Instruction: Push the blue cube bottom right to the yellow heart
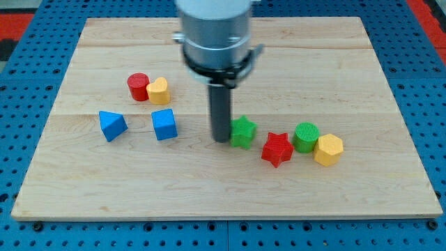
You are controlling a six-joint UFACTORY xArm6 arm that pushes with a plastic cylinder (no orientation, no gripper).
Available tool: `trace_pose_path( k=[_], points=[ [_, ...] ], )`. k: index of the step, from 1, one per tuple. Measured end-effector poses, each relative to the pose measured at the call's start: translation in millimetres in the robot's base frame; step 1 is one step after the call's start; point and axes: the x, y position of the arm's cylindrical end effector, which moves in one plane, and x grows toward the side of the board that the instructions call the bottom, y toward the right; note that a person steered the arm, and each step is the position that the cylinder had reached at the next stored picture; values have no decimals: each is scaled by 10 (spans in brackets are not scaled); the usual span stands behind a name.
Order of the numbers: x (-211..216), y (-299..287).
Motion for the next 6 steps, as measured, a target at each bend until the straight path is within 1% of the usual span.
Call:
trace_pose_path(
  k=[1, 2, 3, 4, 5, 6],
  points=[
    [-2, 562],
    [47, -400],
    [422, -1012],
    [296, -1641],
    [-321, -1657],
    [-494, -721]
  ],
)
